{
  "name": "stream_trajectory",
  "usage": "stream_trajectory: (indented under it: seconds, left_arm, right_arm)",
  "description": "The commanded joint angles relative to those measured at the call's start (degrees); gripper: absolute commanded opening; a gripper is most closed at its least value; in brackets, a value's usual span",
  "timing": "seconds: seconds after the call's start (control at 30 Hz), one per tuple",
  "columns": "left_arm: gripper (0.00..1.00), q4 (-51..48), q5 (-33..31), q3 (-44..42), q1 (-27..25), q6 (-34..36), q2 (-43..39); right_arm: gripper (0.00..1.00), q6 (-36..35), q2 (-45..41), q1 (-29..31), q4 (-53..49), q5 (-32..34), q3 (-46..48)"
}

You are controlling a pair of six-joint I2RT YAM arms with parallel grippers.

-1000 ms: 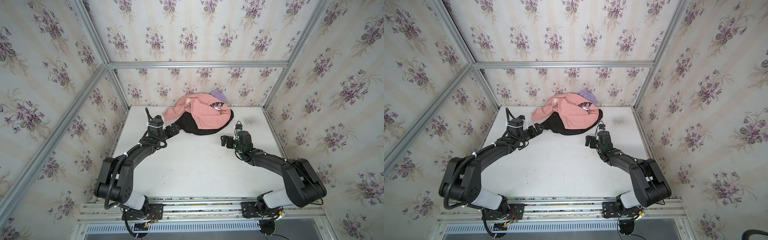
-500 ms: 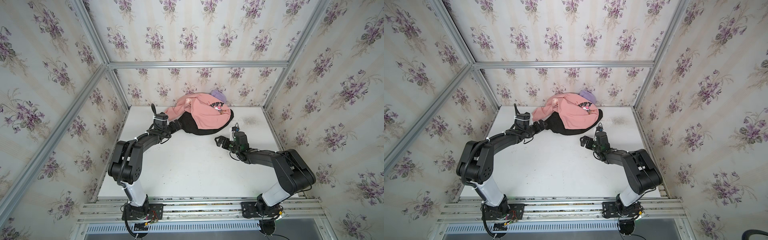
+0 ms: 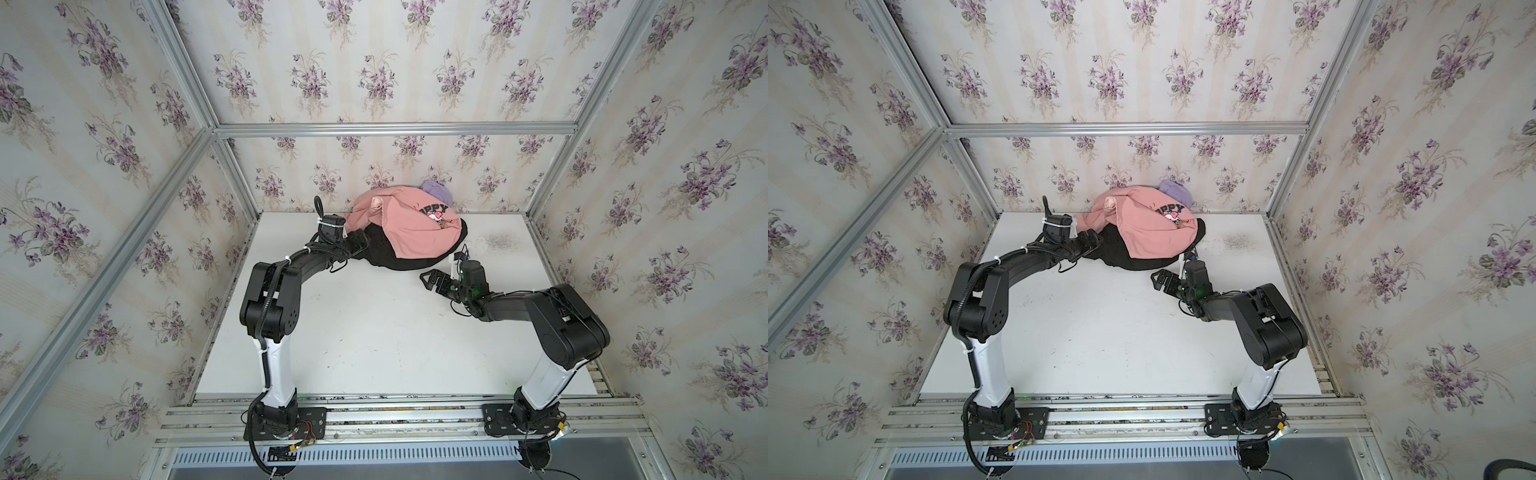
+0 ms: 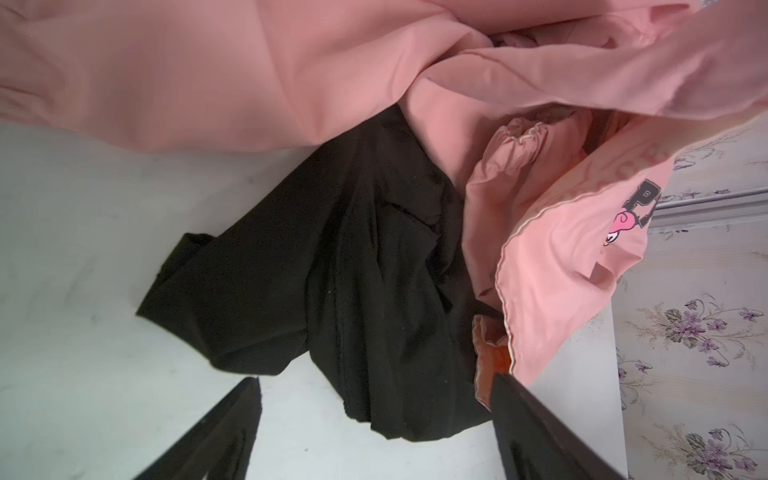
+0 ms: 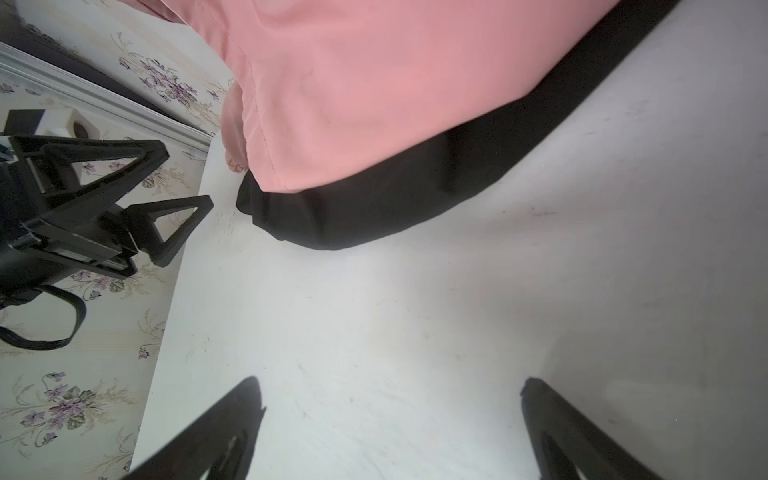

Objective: Pick out a specific cloth from the pile

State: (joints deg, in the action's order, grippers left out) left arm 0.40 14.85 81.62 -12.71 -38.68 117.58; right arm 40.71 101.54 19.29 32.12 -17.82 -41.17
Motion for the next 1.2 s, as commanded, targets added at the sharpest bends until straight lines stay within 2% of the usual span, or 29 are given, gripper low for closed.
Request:
stream_trajectory:
  seconds: [0.0,0.17,0.33,0.67,0.87,1.17]
  left_arm:
    - [0.85,-1.3,2.0,2.9,-0.5,-1.0,1.9]
    - [0.79,-3.1,2.0,7.5,-1.1,-1.7,5.6]
    - [0.79,-5.1,0.6,10.6,-1.2,-3.3,8.7]
    - [0.75,-6.6,6.0,15.6,-1.1,-5.4,14.4]
    - [0.63,-6.7,6.5,17.4,-1.1,-5.9,15.7]
    - [0.33,-6.8,7.0,18.3,-1.1,-6.6,16.5]
  right_arm:
    - [1.0,1.0,1.4,0.3,1.8,-1.7,-1.8]
    - [1.0,2.0,2.7,0.8,2.1,-2.6,-3.9]
    - [1.0,1.8,2.6,1.3,0.5,-2.3,-5.2]
    - [1.0,1.7,1.9,1.6,-1.3,-1.1,-5.7]
    - [1.0,1.8,1.6,1.8,-1.8,-0.9,-5.8]
    - [1.0,1.7,0.3,1.9,-2.4,-0.6,-5.3]
